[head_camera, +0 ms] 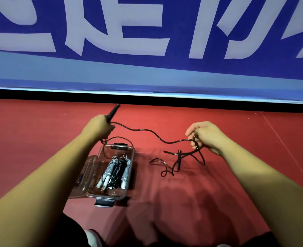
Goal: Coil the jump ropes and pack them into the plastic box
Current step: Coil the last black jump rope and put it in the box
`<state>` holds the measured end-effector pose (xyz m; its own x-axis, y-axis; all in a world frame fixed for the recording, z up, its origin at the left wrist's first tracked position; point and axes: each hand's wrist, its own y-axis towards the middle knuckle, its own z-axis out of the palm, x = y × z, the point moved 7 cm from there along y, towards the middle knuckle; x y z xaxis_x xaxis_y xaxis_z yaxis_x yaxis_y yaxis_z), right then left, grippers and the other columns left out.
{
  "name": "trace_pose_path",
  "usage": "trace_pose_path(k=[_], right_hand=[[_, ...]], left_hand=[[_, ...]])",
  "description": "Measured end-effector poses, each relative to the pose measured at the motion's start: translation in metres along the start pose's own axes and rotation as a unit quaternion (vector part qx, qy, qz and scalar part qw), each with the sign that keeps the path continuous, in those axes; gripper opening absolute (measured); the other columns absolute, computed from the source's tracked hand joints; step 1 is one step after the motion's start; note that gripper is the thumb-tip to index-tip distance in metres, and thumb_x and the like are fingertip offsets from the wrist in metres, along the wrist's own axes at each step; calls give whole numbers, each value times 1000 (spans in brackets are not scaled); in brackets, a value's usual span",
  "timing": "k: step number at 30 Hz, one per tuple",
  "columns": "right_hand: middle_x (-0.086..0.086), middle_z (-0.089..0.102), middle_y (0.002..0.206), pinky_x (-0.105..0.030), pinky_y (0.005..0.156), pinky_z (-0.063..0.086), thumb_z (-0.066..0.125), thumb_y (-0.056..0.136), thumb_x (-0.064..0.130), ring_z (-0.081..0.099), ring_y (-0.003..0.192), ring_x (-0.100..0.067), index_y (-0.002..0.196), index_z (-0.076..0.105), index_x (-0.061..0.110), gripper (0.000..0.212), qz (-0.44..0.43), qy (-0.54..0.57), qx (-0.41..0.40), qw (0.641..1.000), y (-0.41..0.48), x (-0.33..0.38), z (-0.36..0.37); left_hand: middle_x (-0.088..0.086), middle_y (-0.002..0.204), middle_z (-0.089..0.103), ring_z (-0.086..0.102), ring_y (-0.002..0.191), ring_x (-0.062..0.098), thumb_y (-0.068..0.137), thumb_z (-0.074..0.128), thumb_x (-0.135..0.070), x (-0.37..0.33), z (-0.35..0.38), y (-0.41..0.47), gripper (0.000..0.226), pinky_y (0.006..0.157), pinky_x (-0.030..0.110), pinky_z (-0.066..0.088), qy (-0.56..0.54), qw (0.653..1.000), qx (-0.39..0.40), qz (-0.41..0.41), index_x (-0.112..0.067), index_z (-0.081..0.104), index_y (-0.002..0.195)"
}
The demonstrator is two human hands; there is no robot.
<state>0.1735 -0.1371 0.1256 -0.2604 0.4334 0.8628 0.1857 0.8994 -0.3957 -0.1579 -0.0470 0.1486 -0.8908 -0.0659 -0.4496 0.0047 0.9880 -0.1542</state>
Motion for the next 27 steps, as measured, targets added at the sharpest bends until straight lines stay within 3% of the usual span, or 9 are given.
trace_pose_path(k=[4, 6, 7, 9, 12, 16, 22, 24, 27], right_hand=[[-13, 54, 64, -24, 42, 41, 23, 76, -18, 46, 44, -18, 73, 60, 0, 42, -66, 18, 60, 996, -17, 33, 37], [-13, 55, 65, -24, 43, 41, 23, 76, -19, 47, 45, -19, 75, 60, 0, 42, -85, 30, 82, 993, -23, 42, 47], [-14, 56, 66, -24, 43, 42, 23, 77, -19, 48, 47, -19, 76, 60, 0, 42, -92, 39, 86, 991, -25, 46, 49], [-15, 57, 69, -23, 44, 44, 24, 78, -21, 52, 50, -21, 78, 59, 0, 41, -102, 74, 93, 988, -27, 51, 50], [-18, 61, 77, -29, 59, 56, 27, 80, -25, 63, 61, -25, 84, 58, -2, 39, -104, 167, 116, 973, -28, 55, 51], [-21, 64, 82, -40, 76, 60, 29, 82, -27, 68, 75, -34, 91, 56, -5, 36, -103, 297, 141, 939, -32, 61, 55], [-26, 57, 85, -48, 77, 59, 28, 85, -24, 68, 72, -39, 94, 55, -7, 33, -68, 377, 102, 918, -29, 59, 53], [-25, 58, 84, -46, 78, 59, 33, 87, -20, 66, 72, -38, 93, 56, -7, 27, -72, 408, 92, 906, -28, 62, 50], [-23, 58, 93, -45, 86, 54, 39, 89, -6, 63, 86, -39, 101, 56, -6, 22, -53, 454, 77, 886, -23, 57, 46]], left_hand=[[18, 121, 49, 57, 110, 30, 88, 66, -15, -45, 11, -18, 22, 95, 34, 43, -4, 995, -7, 103, -13, 49, 74], [12, 137, 40, 52, 117, 23, 89, 68, -18, -66, 16, -27, 26, 100, 27, 37, -32, 988, -16, 153, -17, 49, 73], [7, 132, 46, 54, 108, 16, 89, 70, -19, -75, 19, -33, 22, 93, 24, 39, -81, 981, -8, 174, -17, 52, 76], [-8, 95, 57, 53, 78, 4, 89, 72, -23, -92, 25, -50, 22, 73, 18, 40, -230, 950, 77, 197, -20, 62, 107], [-25, 70, 56, 55, 70, -7, 87, 74, -29, -106, 45, -71, 51, 76, 6, 40, -335, 893, 214, 210, -32, 56, 135], [-13, 86, 63, 60, 83, 6, 82, 79, -20, -112, 63, -77, 20, 91, 25, 46, -366, 872, 247, 211, -21, 67, 98], [-4, 73, 58, 56, 70, 14, 87, 74, -11, -110, 69, -74, 19, 72, 29, 48, -375, 878, 235, 180, -10, 62, 101], [3, 67, 49, 50, 62, 19, 92, 65, -4, -114, 69, -76, 11, 63, 28, 49, -428, 859, 236, 153, -10, 56, 91], [4, 62, 42, 42, 50, 17, 95, 55, 4, -114, 67, -73, 29, 49, 25, 37, -546, 808, 211, 62, -15, 40, 79]])
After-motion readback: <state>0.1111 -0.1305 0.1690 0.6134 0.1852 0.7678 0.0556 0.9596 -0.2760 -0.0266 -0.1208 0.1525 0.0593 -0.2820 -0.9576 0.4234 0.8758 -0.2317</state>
